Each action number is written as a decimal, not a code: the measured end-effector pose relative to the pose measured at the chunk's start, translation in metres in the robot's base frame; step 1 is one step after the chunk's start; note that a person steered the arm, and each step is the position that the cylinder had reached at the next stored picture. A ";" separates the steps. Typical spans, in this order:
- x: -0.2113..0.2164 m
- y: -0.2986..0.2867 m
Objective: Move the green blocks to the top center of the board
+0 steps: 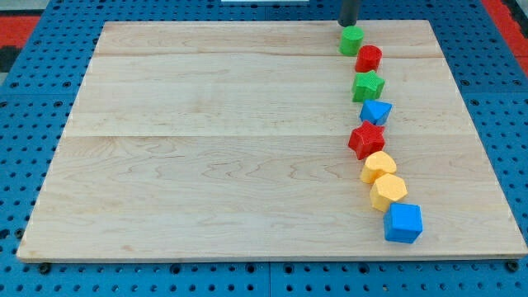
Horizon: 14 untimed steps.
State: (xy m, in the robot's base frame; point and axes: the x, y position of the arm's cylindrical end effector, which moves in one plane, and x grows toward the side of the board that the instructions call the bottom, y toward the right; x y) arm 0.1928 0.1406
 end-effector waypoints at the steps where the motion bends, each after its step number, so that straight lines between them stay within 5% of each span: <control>1: 0.000 0.000; 4: 0.096 0.027; 5: 0.098 0.030; 8: 0.236 0.030; 9: 0.237 0.024; 11: 0.154 0.076; 13: 0.052 0.046; 14: 0.058 0.040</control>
State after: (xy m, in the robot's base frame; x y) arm 0.2512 0.1810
